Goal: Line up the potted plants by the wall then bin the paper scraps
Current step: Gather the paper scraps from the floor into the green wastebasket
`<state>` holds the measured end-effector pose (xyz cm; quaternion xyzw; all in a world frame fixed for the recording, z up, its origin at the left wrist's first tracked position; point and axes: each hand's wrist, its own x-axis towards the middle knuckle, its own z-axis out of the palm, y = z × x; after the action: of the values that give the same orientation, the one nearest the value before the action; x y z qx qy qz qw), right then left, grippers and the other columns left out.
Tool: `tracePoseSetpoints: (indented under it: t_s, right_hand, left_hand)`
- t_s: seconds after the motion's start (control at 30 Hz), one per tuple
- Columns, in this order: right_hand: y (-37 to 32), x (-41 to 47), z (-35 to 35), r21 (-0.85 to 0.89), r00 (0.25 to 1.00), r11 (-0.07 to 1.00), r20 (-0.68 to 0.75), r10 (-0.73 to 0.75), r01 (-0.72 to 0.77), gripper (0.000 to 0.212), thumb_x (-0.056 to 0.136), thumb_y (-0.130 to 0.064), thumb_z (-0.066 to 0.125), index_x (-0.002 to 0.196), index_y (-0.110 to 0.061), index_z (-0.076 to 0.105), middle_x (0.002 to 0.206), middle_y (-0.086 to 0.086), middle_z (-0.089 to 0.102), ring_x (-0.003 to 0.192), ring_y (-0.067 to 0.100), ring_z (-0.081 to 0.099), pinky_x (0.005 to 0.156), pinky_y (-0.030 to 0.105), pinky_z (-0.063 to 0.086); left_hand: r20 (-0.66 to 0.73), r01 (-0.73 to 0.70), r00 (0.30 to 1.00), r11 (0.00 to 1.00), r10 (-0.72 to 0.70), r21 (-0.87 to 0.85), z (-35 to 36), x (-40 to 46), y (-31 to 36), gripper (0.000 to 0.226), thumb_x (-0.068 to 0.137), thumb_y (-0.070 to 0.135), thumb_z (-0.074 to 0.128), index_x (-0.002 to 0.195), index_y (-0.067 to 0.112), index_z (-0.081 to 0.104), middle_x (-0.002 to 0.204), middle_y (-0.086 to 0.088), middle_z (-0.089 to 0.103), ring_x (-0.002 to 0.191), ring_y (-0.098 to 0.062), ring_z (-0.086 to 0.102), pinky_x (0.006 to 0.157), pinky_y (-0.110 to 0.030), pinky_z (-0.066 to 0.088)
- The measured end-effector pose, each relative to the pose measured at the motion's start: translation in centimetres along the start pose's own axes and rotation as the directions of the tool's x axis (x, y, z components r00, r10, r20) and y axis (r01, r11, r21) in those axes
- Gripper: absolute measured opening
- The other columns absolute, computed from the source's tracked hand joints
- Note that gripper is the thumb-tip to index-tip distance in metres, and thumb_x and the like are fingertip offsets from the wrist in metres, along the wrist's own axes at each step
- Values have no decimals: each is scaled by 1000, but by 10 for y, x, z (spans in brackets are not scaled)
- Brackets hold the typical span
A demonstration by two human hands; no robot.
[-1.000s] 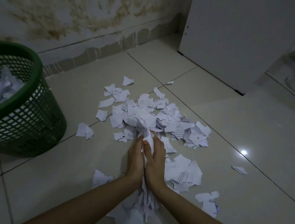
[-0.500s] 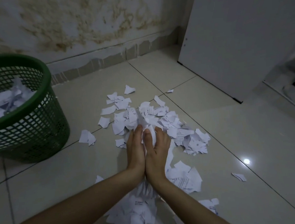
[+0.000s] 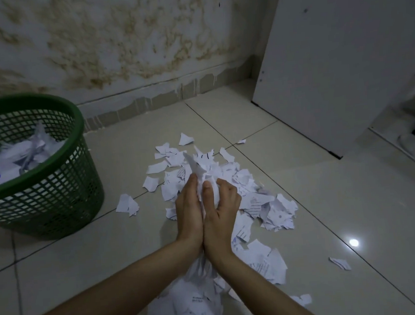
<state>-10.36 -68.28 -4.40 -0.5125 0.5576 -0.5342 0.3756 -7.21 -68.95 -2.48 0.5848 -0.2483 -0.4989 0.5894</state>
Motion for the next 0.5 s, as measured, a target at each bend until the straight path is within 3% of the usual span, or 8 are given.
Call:
tracePoseSetpoints:
  t_s: [0.07,0.17,0.27,0.37,0.5]
  right_hand:
    - [-10,7,3,23,999,999,-21,-34,35,24,74,-63,33,92,-48,40,104,-12,46,107,6,41,83,-5,29]
    - [-25,18,10,54,997,996,-17,-74,75,22,73,-64,32,89,-50,39,103,-15,45,109,8,41,86,0,32]
    - [-39,26,19,90,995,991,-10,-100,101,21,73,-64,32,88,-51,40,101,-20,45,110,8,42,90,9,35]
    - [-53,32,29,117,992,986,3,-124,123,20,73,-64,32,86,-51,41,99,-23,44,107,6,42,86,2,32]
    - [-73,41,44,150,988,977,23,-153,148,23,72,-65,32,87,-50,41,101,-22,45,108,4,41,89,5,32]
  left_hand:
    - [-1,-49,999,999,49,-22,3,2,13,43,99,30,35,128,3,52,127,-16,58,117,-27,56,101,-36,43]
    - [-9,-137,991,991,137,-6,5,6,33,38,99,30,35,118,7,59,115,-11,64,101,-20,62,84,-20,49]
    - [-31,-191,981,982,190,-9,2,12,49,40,98,31,36,119,5,59,115,-11,64,106,-23,61,82,-22,48]
    - [-39,-241,970,970,241,-6,-1,16,65,37,99,31,36,117,7,59,112,-9,64,97,-18,62,80,-20,47]
    - [-50,-304,952,953,302,-20,-9,25,87,34,98,33,38,106,13,64,89,0,67,79,-9,64,62,-12,50]
